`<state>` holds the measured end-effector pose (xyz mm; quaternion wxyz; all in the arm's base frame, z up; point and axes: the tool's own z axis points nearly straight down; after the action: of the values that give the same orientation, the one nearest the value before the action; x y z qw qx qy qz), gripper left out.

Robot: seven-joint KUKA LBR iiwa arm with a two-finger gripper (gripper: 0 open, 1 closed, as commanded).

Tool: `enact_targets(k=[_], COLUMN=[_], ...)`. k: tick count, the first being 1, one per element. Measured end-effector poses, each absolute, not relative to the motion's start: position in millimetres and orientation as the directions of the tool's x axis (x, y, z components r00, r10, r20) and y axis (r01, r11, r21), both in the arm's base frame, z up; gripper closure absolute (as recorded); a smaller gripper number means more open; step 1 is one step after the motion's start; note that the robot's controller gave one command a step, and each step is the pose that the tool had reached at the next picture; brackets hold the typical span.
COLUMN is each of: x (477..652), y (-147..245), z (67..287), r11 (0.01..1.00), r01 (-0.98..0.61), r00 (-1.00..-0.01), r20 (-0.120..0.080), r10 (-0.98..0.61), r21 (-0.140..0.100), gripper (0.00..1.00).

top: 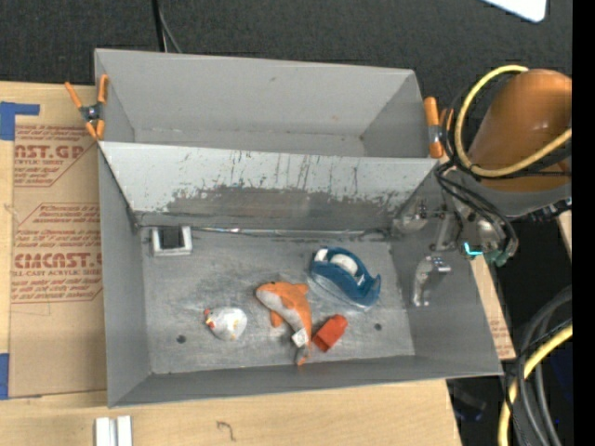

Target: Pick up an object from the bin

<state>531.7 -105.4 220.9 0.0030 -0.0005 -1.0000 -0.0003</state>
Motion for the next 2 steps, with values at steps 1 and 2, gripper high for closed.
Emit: enact_targets(k=[1,2], x=[533.4,540.6], y=[-105,-85], z=[225,171], r11=[1.0,0.996], r01=[-0.001,0.088], r00=[-1.0,-0.996], r20=[-0.002,-0.006], r10=[-0.001,0.088], r21=[-0.001,0.0], gripper=[0.0,0.0])
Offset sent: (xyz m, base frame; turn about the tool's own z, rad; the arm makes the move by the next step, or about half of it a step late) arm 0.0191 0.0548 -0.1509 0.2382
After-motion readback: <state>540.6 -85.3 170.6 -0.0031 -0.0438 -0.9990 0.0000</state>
